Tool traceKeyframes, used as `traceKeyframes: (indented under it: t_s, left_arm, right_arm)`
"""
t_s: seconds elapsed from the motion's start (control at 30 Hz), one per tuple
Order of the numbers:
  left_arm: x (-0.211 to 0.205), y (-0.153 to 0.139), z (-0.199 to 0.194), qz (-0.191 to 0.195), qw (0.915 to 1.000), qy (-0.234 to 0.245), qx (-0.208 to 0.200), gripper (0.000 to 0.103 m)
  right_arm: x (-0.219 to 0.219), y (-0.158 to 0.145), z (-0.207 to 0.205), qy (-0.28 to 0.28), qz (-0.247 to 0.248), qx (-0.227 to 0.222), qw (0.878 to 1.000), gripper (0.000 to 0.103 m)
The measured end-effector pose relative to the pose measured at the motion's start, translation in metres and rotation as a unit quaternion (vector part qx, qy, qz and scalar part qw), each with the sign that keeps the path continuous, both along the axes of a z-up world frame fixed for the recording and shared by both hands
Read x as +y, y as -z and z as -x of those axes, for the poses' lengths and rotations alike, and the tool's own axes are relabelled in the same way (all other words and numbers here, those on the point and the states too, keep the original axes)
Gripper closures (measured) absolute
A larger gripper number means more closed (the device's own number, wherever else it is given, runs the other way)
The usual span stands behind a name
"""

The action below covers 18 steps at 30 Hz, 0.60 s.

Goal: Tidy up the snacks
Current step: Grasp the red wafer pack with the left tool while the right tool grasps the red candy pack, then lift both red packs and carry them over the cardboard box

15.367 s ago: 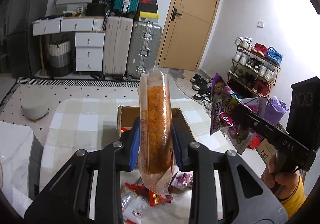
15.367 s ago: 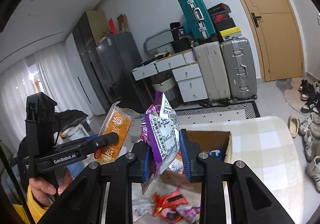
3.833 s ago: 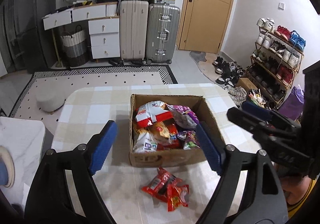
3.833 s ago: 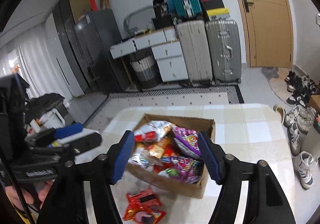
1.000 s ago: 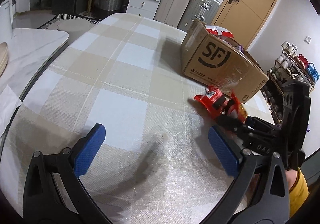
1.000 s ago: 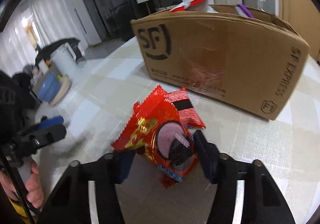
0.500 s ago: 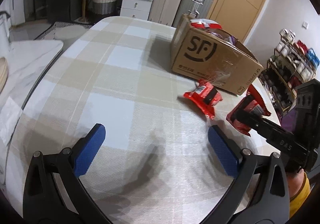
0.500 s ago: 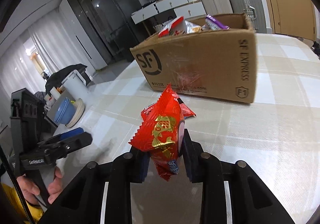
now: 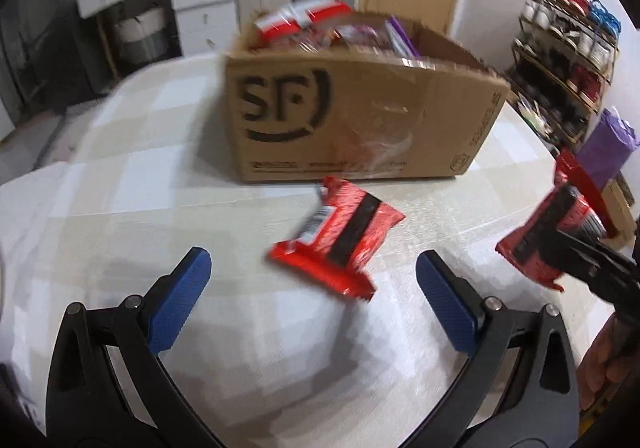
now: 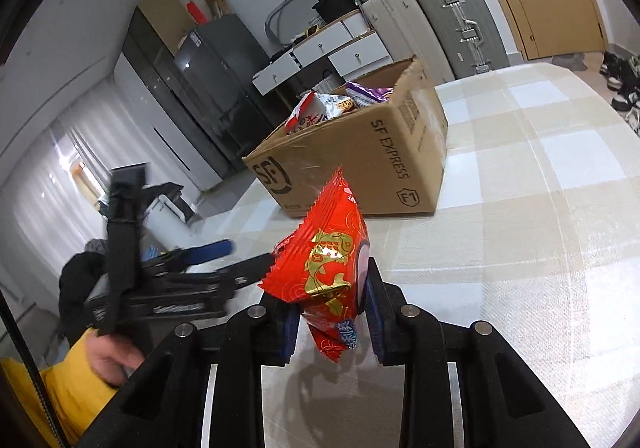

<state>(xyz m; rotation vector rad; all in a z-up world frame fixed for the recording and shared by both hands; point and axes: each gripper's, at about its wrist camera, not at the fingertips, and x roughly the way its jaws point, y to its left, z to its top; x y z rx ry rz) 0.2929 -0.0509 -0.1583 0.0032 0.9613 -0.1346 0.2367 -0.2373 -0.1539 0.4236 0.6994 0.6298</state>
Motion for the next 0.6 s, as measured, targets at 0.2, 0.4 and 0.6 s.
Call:
traceKeyframes:
  t_s: [0.2, 0.4, 0.6]
  left_arm:
    - [-0.014, 0.023, -0.020, -0.034, 0.9989, 0.026, 0.020, 0.004]
    - [-0.023, 0.021, -0.023, -0.038, 0.9979, 0.052, 0.000, 0.041]
    - [-0.020, 0.015, -0.016, -0.012, 0.9979, 0.063, 0.005, 0.062]
  right_arm:
    - [0.001, 0.007, 0.000, -0.004, -0.015, 0.005, 1.000, 0.074]
    - [-0.002, 0.015, -0.006, -0.009, -0.031, 0.013, 0.999, 0.074]
    - [-0.002, 0.015, -0.003, -0.008, -0.036, 0.015, 0.999, 0.074]
